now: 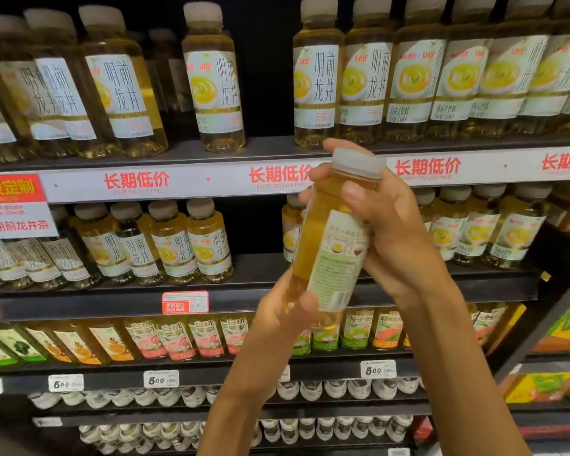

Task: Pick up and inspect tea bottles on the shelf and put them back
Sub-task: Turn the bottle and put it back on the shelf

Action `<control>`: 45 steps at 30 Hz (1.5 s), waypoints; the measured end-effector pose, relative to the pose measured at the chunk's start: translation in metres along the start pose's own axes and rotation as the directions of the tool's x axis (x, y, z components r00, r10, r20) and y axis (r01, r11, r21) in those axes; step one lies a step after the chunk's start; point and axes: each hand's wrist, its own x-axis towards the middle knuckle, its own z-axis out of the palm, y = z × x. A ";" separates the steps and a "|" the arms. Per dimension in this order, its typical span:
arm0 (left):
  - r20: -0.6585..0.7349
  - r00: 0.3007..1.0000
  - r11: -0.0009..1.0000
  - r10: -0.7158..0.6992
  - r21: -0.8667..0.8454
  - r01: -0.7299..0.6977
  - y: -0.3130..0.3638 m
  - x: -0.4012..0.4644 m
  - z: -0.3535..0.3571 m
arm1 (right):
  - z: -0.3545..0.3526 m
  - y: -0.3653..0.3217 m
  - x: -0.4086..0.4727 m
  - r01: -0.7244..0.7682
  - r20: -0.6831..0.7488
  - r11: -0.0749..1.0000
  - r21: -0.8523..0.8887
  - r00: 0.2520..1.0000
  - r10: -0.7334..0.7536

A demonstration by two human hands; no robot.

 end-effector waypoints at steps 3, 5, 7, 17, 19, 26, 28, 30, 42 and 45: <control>0.062 0.998 0.998 -0.020 -0.053 0.023 -0.003 0.002 0.001 | 0.001 0.002 0.003 0.005 0.045 1.000 0.007 0.999 -0.006; -0.007 1.000 0.997 0.020 -0.069 -0.020 -0.003 0.004 0.005 | 0.000 0.005 0.002 0.012 0.012 0.998 -0.056 1.000 -0.011; -0.138 0.988 0.997 0.070 -0.024 -0.074 -0.002 0.006 0.010 | 0.000 0.008 -0.001 0.005 -0.051 0.988 -0.152 0.999 -0.013; -0.070 0.997 0.994 -0.021 -0.106 0.013 -0.001 0.004 0.004 | -0.010 0.014 0.002 -0.015 -0.107 0.996 0.082 0.994 0.024; 0.013 0.999 0.992 -0.046 -0.119 0.047 0.002 0.003 0.007 | -0.011 0.010 0.005 -0.021 -0.048 0.994 0.105 0.999 0.026; -0.158 0.987 0.984 0.012 -0.175 -0.040 -0.002 0.006 0.008 | -0.006 0.007 0.003 -0.054 -0.069 0.988 -0.142 0.997 0.044; -0.203 0.979 0.983 0.023 -0.173 -0.059 -0.003 0.007 0.006 | -0.002 0.007 0.000 -0.044 -0.053 0.979 -0.201 0.998 0.034; -0.213 0.976 0.986 0.038 -0.151 -0.072 -0.004 0.007 0.005 | 0.001 0.008 -0.001 -0.030 0.005 0.966 -0.257 0.999 0.033; -0.188 0.958 0.975 0.218 0.078 -0.206 -0.001 0.012 -0.014 | -0.010 0.004 -0.019 0.069 0.285 0.991 -0.116 0.958 -0.034; -0.182 0.957 0.972 0.227 0.110 -0.209 -0.001 0.013 -0.016 | -0.011 0.005 -0.022 0.069 0.293 0.992 -0.110 0.956 -0.034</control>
